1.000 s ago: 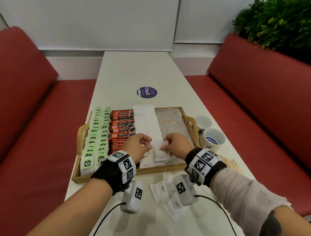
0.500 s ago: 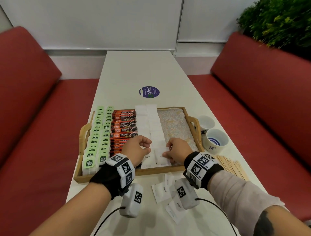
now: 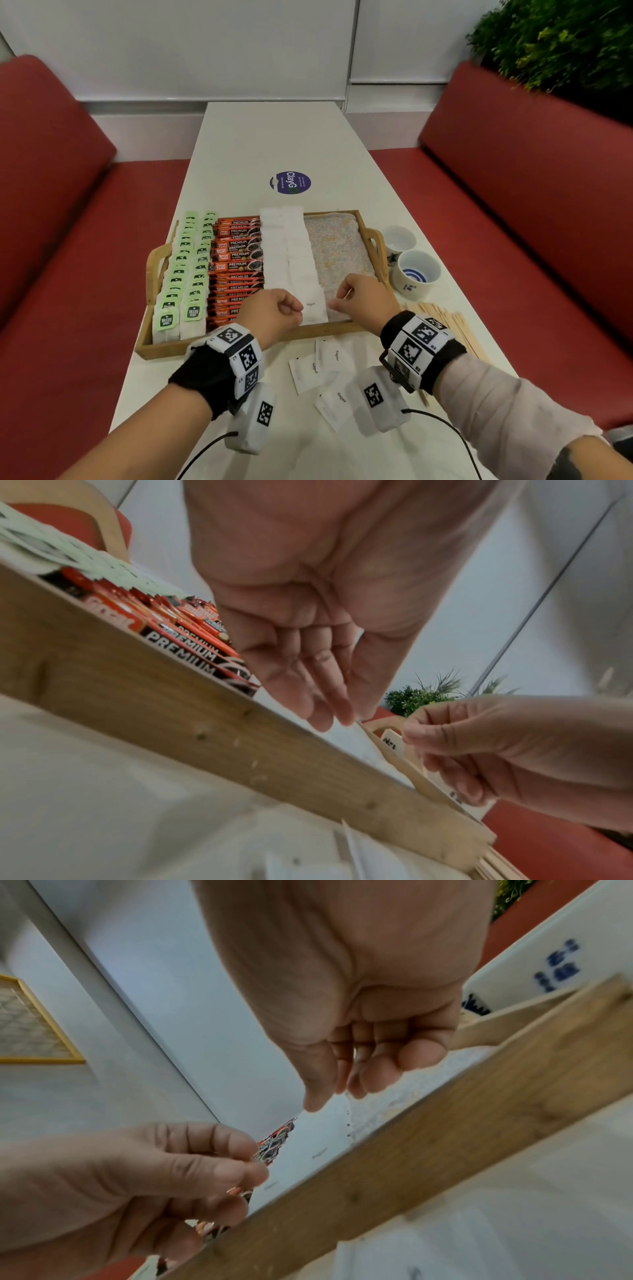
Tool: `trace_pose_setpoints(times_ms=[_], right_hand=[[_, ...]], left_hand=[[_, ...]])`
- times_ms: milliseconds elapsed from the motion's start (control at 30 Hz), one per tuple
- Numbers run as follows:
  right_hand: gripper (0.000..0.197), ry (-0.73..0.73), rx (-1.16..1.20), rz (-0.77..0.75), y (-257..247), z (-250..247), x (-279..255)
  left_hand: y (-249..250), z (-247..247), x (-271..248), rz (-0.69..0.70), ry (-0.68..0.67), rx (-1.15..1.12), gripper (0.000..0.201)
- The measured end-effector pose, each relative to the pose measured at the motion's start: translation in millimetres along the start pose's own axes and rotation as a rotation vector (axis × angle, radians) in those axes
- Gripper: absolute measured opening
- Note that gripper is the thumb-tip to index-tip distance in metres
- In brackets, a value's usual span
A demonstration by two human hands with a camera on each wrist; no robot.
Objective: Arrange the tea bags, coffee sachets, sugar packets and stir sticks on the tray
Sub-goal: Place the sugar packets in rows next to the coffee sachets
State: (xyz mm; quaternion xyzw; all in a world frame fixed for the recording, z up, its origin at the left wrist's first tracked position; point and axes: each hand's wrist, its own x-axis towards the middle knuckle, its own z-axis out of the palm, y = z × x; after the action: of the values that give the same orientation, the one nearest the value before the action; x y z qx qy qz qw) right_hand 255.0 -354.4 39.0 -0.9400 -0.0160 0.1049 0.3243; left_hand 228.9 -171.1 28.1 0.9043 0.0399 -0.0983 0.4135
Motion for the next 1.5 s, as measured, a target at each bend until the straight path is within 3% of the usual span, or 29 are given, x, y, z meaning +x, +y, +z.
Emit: trace_pose_setpoints(times_ms=[133, 267, 433, 633, 767, 1067, 1133, 1400, 1467, 1500], right_hand=[[0.017, -0.075, -0.056, -0.009, 10.4, 0.6, -23.5], [0.024, -0.211, -0.091, 0.011, 18.7, 10.3, -43.9], [0.043, -0.317, -0.242, 0.029, 20.0, 22.0, -62.6], [0.059, -0.323, -0.328, 0.044, 18.5, 30.6, -72.9], [0.062, -0.329, -0.34, 0.044, 15.7, 30.4, -76.4], [0.054, -0.374, -0.329, 0.108, 19.1, 29.6, -75.4], [0.048, -0.395, -0.348, 0.119, 20.7, 29.3, -74.8], [0.024, -0.43, -0.319, 0.115, 23.1, 29.3, -66.9], [0.013, -0.452, -0.323, 0.09, 22.0, 27.1, -65.0], [0.018, -0.458, -0.318, 0.076, 21.7, 25.9, -63.6]], left_hand=[[2.2, 15.1, -16.9, 0.0, -0.096, 0.124, 0.011], [1.8, 28.0, -27.9, -0.036, -0.107, 0.272, 0.011], [-1.6, 36.3, -38.2, -0.077, -0.126, 0.468, 0.032], [4.9, 42.8, -42.4, -0.113, -0.143, 0.567, 0.049], [2.7, 42.5, -45.1, -0.162, -0.18, 0.549, 0.049], [-9.7, 38.0, -50.9, -0.171, -0.286, 0.483, 0.021], [-14.1, 33.8, -51.9, -0.167, -0.293, 0.452, 0.035], [-4.5, 4.8, -46.2, -0.027, -0.18, 0.169, 0.034], [1.4, -3.4, -39.9, -0.032, -0.105, 0.065, 0.022], [3.8, -7.3, -35.6, -0.027, -0.067, 0.028, 0.017]])
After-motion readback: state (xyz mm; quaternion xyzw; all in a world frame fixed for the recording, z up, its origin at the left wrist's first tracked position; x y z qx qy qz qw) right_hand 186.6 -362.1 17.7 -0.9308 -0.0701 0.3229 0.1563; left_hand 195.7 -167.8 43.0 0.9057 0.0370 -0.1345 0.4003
